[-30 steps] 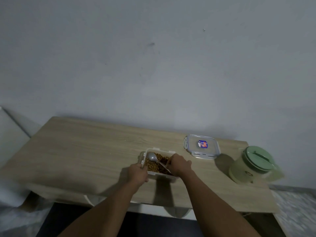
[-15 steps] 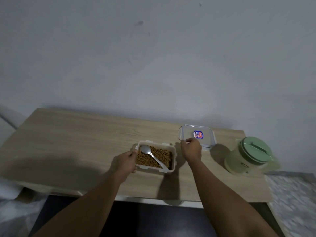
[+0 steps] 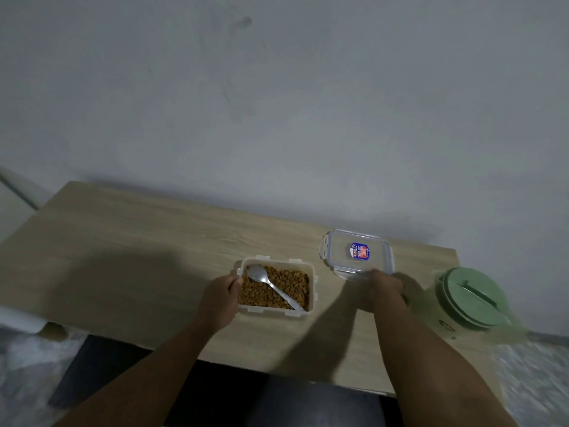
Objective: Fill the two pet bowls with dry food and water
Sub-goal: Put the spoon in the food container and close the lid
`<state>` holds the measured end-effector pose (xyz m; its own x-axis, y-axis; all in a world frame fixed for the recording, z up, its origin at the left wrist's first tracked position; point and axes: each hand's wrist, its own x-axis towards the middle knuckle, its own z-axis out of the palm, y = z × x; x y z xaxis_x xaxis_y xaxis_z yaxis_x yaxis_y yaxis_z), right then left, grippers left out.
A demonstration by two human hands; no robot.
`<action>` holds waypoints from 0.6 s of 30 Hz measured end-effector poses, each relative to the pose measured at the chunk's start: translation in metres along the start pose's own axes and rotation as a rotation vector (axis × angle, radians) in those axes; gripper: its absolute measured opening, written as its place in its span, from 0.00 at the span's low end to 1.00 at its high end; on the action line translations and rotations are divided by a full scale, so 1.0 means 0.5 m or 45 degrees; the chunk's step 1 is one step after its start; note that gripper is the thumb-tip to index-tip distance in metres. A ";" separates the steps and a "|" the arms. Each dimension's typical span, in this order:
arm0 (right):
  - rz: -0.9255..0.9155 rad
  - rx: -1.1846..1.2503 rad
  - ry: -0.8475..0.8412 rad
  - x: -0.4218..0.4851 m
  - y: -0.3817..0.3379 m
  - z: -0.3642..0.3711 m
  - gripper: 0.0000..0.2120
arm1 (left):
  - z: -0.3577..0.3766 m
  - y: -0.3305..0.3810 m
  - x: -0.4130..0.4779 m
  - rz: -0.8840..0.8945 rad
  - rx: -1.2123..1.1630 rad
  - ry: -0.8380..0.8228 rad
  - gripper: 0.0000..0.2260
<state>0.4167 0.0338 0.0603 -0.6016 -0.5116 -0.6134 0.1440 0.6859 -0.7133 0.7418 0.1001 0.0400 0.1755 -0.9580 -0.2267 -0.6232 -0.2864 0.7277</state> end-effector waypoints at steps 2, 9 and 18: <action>-0.008 0.030 -0.089 -0.005 -0.004 -0.003 0.16 | 0.002 0.002 0.003 0.037 0.051 0.016 0.17; 0.171 0.392 -0.126 0.006 -0.027 0.008 0.18 | 0.009 -0.013 0.006 0.025 -0.097 0.048 0.14; 0.022 0.495 -0.153 -0.068 0.037 0.041 0.18 | -0.009 0.002 -0.014 -0.128 -0.128 -0.014 0.11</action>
<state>0.4559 0.0535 0.0609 -0.5038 -0.5744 -0.6451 0.4534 0.4599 -0.7635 0.7433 0.1064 0.0449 0.2246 -0.9244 -0.3082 -0.5236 -0.3812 0.7619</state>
